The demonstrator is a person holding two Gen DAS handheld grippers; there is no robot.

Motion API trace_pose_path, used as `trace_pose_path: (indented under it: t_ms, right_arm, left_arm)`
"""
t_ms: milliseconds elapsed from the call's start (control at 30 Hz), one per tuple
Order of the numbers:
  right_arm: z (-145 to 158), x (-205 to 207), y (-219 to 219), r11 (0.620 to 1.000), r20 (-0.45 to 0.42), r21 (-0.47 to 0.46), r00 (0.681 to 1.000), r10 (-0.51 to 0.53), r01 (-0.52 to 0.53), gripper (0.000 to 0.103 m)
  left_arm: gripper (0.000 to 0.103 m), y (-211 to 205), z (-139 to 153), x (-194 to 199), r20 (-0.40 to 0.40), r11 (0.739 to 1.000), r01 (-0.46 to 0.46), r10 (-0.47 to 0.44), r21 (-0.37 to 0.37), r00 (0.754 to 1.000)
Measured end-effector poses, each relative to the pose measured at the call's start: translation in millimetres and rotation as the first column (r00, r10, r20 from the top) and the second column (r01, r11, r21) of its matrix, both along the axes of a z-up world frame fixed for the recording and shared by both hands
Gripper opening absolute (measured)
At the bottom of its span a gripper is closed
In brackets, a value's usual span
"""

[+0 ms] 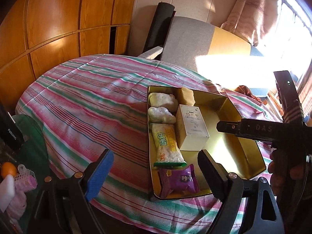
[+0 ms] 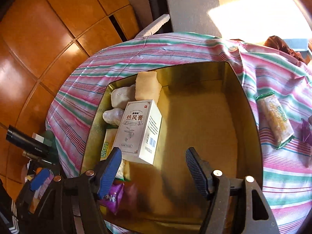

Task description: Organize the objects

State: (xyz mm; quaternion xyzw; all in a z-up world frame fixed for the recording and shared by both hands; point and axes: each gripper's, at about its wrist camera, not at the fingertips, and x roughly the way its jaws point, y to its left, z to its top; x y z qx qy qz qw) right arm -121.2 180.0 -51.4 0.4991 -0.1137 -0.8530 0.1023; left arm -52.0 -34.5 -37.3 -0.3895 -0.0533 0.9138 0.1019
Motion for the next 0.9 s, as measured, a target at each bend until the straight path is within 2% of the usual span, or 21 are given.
trace_pose_path:
  t_ms: [300, 433, 567, 700, 900]
  right_arm:
    - [22, 42, 18, 0.983, -0.159, 0.181, 0.987, 0.034, -0.004, 0.073]
    - [28, 54, 43, 0.981, -0.183, 0.194, 0.983, 0.007, 0.029, 0.073]
    - [29, 64, 82, 0.978, -0.191, 0.181, 0.979, -0.072, 0.107, 0.073]
    - [30, 70, 131, 0.959, -0.189, 0.183, 0.965, -0.181, 0.215, 0.073]
    - [22, 83, 209, 0.901, -0.177, 0.234, 0.927, -0.33, 0.365, 0.073]
  left_arm:
    - [0.09, 20, 9, 10, -0.027, 0.998, 0.037, -0.038, -0.045, 0.999]
    - [0.091, 35, 14, 14, -0.041, 0.995, 0.065, -0.068, -0.069, 0.997]
    - [0.091, 50, 17, 16, -0.047, 0.99, 0.105, -0.11, -0.09, 0.993]
    - [0.091, 65, 22, 18, -0.065, 0.987, 0.11, -0.118, -0.117, 0.991]
    - [0.089, 89, 24, 20, -0.077, 0.98, 0.142, -0.154, -0.136, 0.985]
